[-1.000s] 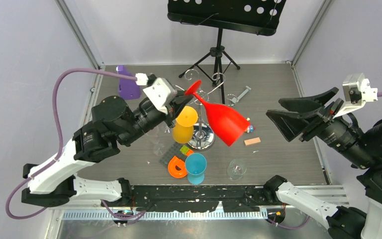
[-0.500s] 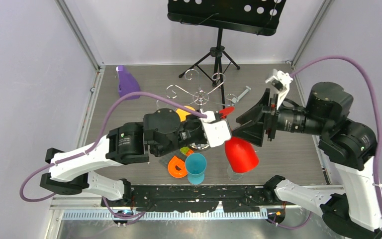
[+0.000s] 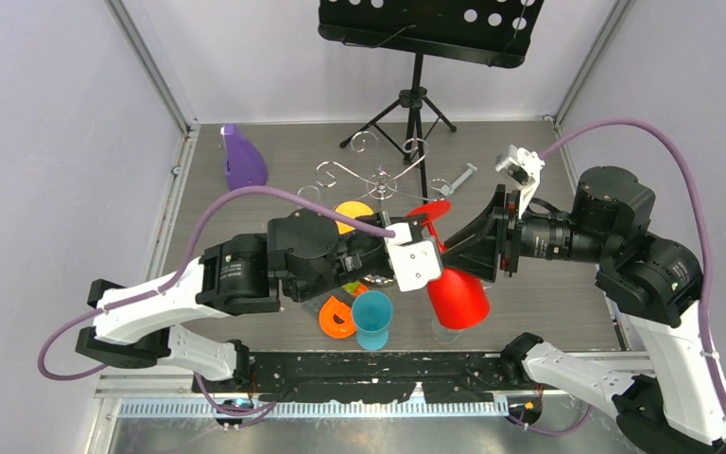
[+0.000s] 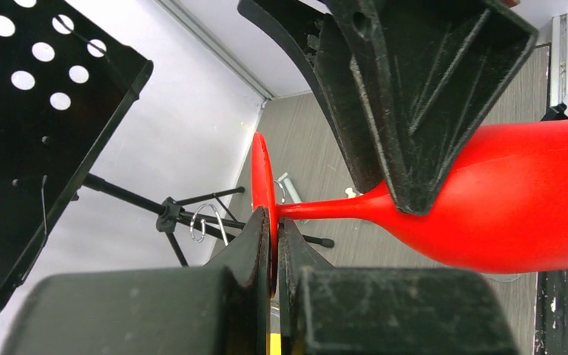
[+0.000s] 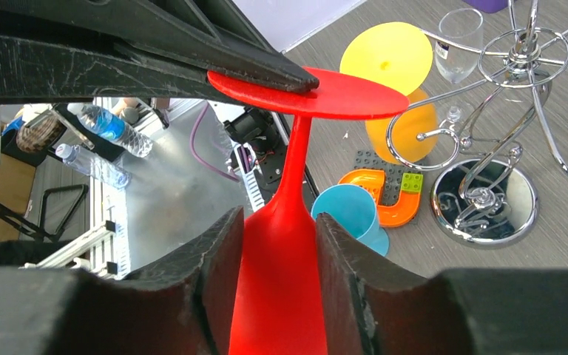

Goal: Place the wine glass upside down on the wine glass rack
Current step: Turn the wine glass upside down at the wine rack.

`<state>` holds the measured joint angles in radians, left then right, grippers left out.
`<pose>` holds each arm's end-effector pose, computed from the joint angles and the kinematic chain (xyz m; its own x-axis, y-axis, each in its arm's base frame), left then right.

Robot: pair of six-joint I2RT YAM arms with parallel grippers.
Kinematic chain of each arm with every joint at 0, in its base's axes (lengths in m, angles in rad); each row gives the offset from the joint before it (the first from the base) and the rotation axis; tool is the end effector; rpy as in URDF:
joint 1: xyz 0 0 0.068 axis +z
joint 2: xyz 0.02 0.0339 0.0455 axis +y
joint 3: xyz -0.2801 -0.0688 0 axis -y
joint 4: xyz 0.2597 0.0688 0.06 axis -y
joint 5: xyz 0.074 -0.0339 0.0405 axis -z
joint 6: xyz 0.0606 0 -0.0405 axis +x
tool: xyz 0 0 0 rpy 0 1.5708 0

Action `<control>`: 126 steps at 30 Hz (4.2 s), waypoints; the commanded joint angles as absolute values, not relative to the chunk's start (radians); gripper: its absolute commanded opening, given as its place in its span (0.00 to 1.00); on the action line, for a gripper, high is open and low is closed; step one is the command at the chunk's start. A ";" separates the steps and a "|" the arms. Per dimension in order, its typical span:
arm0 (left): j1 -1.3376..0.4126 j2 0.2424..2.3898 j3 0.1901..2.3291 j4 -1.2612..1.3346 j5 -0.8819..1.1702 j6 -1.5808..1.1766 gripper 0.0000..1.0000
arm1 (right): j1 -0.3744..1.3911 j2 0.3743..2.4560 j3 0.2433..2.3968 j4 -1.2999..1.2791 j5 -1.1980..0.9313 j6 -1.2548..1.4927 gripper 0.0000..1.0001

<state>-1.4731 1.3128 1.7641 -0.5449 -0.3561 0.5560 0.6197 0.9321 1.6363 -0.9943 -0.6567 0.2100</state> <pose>0.0490 -0.2829 0.5394 0.4667 0.3096 -0.8285 0.7683 0.3220 0.5532 0.0835 0.1050 0.5174 -0.4229 -0.0989 -0.9008 -0.8671 0.3329 0.3705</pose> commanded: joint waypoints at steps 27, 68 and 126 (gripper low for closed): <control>-1.484 1.211 1.627 -0.300 -0.552 0.485 0.61 | 0.623 0.837 1.524 -0.844 -0.409 0.282 0.06; -0.885 1.390 1.655 -0.518 -0.037 -0.284 0.63 | 0.443 0.700 1.096 -0.371 -0.093 0.029 0.05; -0.873 1.401 1.613 -0.508 -0.039 -0.294 0.42 | 0.505 0.761 0.763 0.097 -0.624 0.119 0.05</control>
